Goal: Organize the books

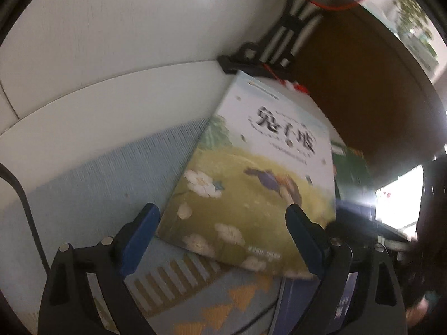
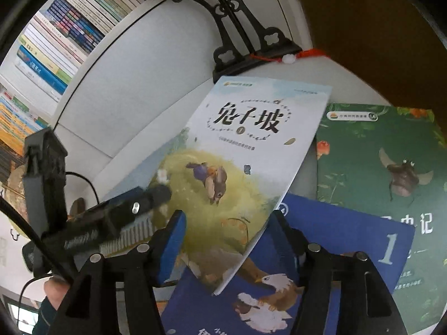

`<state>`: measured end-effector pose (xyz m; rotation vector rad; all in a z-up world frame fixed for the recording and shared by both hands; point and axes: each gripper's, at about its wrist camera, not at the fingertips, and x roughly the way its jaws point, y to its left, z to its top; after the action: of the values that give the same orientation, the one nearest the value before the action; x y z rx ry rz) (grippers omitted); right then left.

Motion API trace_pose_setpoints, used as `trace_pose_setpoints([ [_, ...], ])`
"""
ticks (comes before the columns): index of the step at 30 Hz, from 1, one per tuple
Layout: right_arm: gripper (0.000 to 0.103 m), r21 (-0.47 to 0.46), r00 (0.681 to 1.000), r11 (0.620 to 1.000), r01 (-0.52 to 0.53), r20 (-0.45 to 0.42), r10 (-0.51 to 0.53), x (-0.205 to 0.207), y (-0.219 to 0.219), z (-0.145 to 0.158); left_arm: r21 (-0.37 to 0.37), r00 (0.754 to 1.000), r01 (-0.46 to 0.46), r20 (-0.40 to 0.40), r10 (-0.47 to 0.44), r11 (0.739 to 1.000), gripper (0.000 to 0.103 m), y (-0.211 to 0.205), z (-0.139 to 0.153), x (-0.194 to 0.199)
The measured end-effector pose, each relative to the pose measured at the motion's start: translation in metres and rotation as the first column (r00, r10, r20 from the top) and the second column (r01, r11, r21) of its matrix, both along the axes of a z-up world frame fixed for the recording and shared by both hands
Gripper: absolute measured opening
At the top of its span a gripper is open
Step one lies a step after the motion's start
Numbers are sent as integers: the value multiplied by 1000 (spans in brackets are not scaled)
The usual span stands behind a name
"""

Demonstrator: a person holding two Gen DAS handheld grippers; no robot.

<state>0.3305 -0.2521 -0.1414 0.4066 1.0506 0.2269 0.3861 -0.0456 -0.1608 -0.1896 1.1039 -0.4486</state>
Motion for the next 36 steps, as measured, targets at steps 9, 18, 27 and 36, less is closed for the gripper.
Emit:
trace_pose_setpoints([
  [9, 62, -23, 989, 989, -149, -24, 149, -33, 11, 3, -66, 997, -51, -66, 46, 997, 90, 22, 2, -91],
  [18, 62, -120, 910, 902, -414, -37, 413, -107, 53, 5, -129, 973, -163, -183, 138, 978, 89, 41, 2, -227],
  [27, 62, -211, 939, 915, -344, -45, 342, -141, 57, 1, -108, 932, -353, -128, 340, 929, 86, 45, 1, -231],
  [36, 62, 46, 953, 956, -291, -71, 294, -133, 27, -2, -408, 941, -330, -67, 332, 851, 70, 62, 55, -242],
])
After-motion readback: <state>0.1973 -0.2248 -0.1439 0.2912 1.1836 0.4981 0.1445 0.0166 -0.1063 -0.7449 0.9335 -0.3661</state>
